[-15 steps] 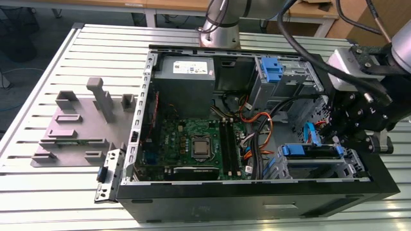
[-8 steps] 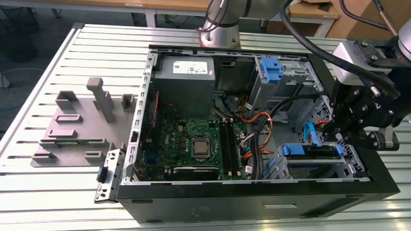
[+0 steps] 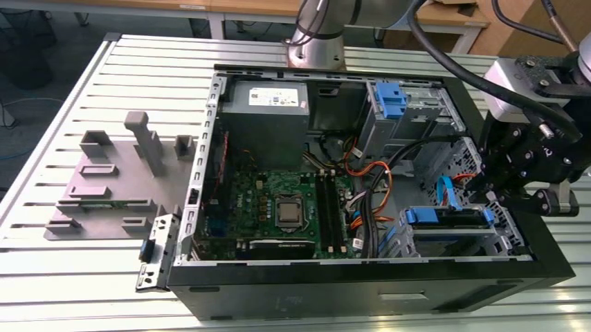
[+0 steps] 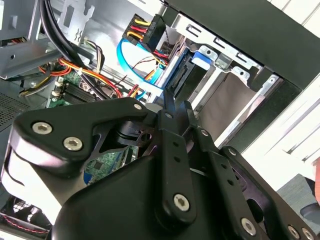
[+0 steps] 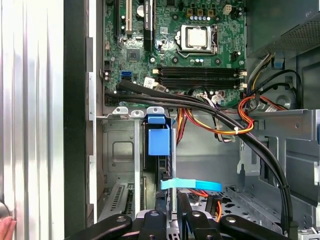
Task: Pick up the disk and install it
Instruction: 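Insert the first disk wire, then insert the second disk wire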
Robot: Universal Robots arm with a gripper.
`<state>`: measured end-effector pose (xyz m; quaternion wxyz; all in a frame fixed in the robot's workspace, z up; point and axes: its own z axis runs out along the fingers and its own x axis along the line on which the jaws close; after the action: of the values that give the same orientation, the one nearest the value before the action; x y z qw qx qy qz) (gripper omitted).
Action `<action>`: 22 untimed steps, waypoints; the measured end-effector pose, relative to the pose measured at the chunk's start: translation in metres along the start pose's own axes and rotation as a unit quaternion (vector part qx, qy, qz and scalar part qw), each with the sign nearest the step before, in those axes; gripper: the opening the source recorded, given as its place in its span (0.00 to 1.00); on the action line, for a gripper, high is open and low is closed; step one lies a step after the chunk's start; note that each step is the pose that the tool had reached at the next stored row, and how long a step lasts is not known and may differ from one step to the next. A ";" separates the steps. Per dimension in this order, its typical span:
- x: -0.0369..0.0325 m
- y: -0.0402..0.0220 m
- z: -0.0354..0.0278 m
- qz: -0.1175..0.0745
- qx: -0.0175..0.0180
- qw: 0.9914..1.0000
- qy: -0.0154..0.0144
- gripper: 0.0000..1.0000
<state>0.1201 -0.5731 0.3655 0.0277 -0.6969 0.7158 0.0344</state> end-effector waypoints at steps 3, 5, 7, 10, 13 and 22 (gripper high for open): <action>0.0000 -0.0004 0.0000 0.000 0.000 1.000 0.000 0.24; 0.0000 -0.0005 0.0000 0.000 0.000 1.000 0.000 0.24; 0.0000 -0.0005 0.0000 0.000 0.000 1.000 0.000 0.24; 0.0000 -0.0005 0.0000 0.000 0.000 1.000 0.000 0.24; -0.0013 -0.0005 0.0003 0.000 0.000 1.000 0.000 0.24; -0.0151 -0.0001 0.0025 0.000 0.000 1.000 0.000 0.24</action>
<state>0.1207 -0.5579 0.3644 0.0277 -0.6966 0.7161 0.0344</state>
